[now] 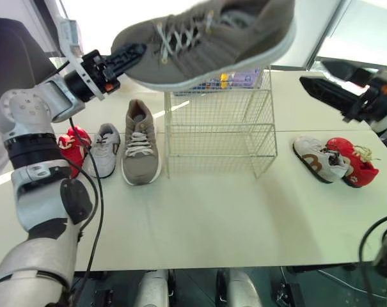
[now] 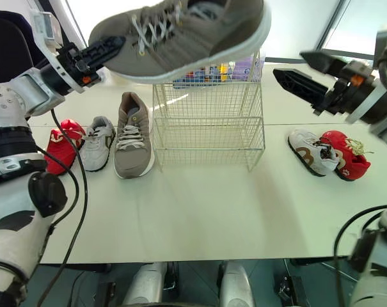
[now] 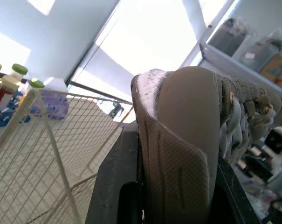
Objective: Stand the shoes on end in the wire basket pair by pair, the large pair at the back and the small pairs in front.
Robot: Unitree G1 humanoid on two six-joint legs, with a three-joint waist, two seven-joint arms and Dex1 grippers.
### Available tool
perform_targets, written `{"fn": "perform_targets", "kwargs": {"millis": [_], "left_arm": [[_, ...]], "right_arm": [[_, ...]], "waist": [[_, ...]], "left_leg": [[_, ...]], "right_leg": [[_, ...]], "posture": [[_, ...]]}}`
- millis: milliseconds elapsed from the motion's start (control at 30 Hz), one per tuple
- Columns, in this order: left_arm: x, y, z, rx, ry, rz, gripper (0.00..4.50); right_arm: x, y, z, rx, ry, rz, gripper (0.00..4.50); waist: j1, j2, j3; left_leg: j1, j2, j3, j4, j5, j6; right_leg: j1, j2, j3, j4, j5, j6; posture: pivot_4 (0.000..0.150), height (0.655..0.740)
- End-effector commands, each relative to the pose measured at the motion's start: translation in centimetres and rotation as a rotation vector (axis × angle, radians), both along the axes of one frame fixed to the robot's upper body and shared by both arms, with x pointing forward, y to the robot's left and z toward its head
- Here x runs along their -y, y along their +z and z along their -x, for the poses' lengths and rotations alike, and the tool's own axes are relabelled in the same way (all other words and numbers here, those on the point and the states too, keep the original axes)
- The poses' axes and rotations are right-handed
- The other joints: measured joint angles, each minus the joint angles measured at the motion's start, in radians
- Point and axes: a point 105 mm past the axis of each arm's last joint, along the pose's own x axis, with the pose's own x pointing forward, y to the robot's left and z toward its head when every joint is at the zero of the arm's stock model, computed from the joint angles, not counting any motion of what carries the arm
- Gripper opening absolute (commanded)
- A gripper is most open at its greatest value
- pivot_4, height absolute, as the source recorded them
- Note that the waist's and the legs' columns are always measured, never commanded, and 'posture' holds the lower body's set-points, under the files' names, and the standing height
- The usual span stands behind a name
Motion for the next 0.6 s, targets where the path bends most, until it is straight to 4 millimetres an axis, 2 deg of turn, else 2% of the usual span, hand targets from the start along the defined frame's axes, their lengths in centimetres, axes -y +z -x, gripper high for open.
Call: {"fn": "perform_targets", "kwargs": {"millis": [33, 133, 200, 300, 600], "left_arm": [[0.7, 2.5, 1.5, 0.102, -0.022, 0.083, 0.50], [1.6, 2.4, 1.5, 0.101, -0.025, 0.113, 0.50], [2.0, 2.2, 1.4, 0.094, -0.023, 0.139, 0.50], [2.3, 2.0, 1.4, 0.086, -0.016, 0.160, 0.50], [2.5, 0.3, 1.2, 0.038, 0.015, 0.168, 0.50]], "right_arm": [[-3.0, 0.3, 0.1, -0.020, 0.104, -0.158, 4.48], [-5.6, 0.4, -0.1, -0.029, 0.173, -0.235, 4.48], [-7.3, 1.4, -0.3, -0.004, 0.218, -0.297, 4.48], [-8.5, 2.6, -0.4, 0.038, 0.247, -0.329, 4.48], [-8.9, 5.9, -1.0, 0.146, 0.264, -0.408, 4.48]], "waist": [[-0.002, 0.002, 0.001], [-0.005, 0.002, 0.001], [-0.006, 0.002, 0.001], [-0.004, 0.002, 0.001], [-0.005, 0.002, 0.001]], "left_leg": [[0.000, 0.000, 0.000, 0.000, 0.000, 0.000], [0.000, 0.000, 0.000, 0.000, 0.000, 0.000], [0.000, 0.000, 0.000, 0.000, 0.000, 0.000], [0.000, 0.000, 0.000, 0.000, 0.000, 0.000], [0.000, 0.000, 0.000, 0.000, 0.000, 0.000]], "right_leg": [[0.000, 0.000, 0.000, 0.001, 0.000, 0.000], [-0.001, 0.000, 0.000, 0.002, 0.000, 0.000], [-0.001, 0.000, 0.000, 0.002, 0.000, 0.000], [-0.001, 0.000, 0.000, 0.002, 0.000, 0.000], [-0.001, 0.000, 0.000, 0.002, 0.000, 0.000]], "posture": [[0.150, 0.7400], [0.150, 0.7400], [0.150, 0.7400], [0.150, 0.7400], [0.150, 0.7400]]}}
